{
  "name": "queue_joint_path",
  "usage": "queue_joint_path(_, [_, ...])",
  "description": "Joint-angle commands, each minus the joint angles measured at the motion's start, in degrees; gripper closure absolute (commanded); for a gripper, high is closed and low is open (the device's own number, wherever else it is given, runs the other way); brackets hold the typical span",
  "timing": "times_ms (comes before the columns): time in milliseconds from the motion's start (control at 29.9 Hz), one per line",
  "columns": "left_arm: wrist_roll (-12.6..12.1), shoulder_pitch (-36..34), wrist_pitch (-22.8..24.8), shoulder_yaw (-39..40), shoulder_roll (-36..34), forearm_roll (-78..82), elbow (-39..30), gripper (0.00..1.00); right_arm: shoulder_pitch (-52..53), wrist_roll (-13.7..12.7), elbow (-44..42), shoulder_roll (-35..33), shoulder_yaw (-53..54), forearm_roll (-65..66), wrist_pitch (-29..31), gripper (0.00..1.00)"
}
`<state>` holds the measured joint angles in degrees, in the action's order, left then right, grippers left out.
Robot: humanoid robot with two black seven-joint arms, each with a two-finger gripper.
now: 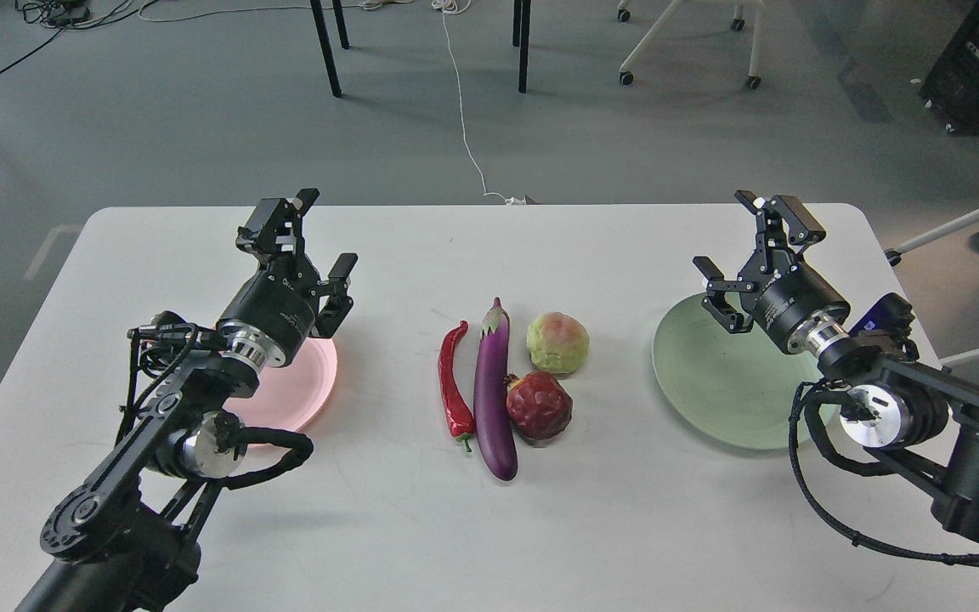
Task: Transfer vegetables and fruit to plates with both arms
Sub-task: 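Move the right gripper toward the green-yellow fruit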
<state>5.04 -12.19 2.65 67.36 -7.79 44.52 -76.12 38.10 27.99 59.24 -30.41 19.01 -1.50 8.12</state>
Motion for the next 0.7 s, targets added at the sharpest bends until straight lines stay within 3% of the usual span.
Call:
queue_joint_path(0, [-0.03, 0.32, -0.10, -0.39, -0.12, 0.30, -0.17, 0.02, 0.04, 0.01, 0.00, 0.09, 0.07, 0.01, 0.14, 0.02])
queue_joint_path(201, [-0.56, 0.06, 0.42, -0.48, -1.26, -1.02, 0.18, 0.02, 1.71, 0.01, 0.08, -0.17, -0.99, 1.41, 0.31, 0.02])
queue_joint_path(301, [0.06, -0.82, 0.60, -1.09, -3.36, -0.76, 0.27, 0.02, 5.83, 0.01, 0.17, -2.88, -3.88, 9.56, 0.32, 0.02])
queue_joint_path(536, [0.76, -0.74, 0.51, -1.00, -4.69, -0.67, -1.13, 0.02, 26.11, 0.01, 0.17, -5.01, -25.39, 40.14, 0.67, 0.01])
queue_joint_path(669, [0.85, 0.14, 0.51, -1.09, -4.86, -0.67, -3.06, 0.02, 40.88, 0.01, 0.26, -3.17, -39.89, 49.21, 0.67, 0.01])
